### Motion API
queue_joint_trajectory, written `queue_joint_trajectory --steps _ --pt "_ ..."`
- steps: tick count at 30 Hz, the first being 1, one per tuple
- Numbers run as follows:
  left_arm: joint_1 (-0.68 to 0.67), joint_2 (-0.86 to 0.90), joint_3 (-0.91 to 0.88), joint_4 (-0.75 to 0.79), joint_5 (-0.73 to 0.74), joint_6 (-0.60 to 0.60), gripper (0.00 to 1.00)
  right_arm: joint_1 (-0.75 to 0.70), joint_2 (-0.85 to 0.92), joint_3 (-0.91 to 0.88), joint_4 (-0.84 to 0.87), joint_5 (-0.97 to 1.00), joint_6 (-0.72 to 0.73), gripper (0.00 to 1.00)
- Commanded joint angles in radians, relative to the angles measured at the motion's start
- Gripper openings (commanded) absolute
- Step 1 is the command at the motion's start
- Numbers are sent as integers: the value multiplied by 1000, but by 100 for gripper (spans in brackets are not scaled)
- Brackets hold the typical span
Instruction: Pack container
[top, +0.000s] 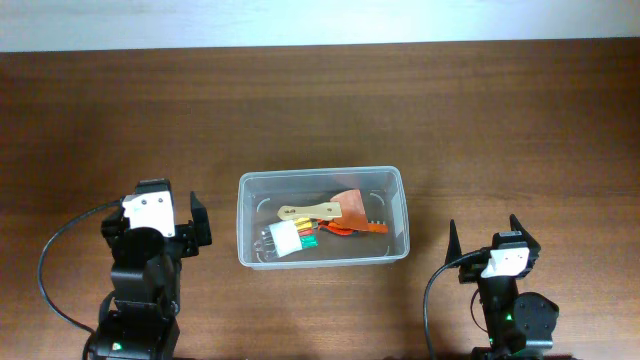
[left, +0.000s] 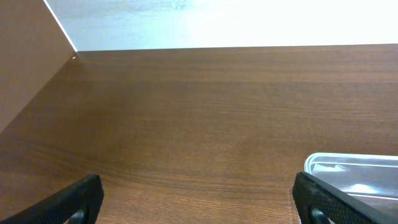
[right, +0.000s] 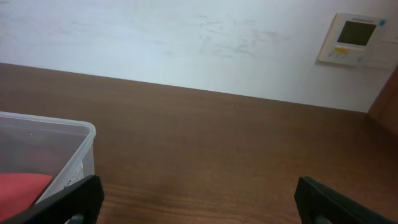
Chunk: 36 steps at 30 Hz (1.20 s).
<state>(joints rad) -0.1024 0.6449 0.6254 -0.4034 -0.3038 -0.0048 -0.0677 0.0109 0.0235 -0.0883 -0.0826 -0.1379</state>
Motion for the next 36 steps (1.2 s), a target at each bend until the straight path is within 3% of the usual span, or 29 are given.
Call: queue_joint_trajectory --steps 1,27,36 --pt "0 -5 -5 -1 -7 -10 99 -6 -7 -12 3 13 9 99" --pt "1 -7 -5 -6 -27 15 99 -6 -7 -12 3 13 9 99" --pt "0 -299 -48 -282 207 20 99 -6 -7 -12 3 13 9 99"
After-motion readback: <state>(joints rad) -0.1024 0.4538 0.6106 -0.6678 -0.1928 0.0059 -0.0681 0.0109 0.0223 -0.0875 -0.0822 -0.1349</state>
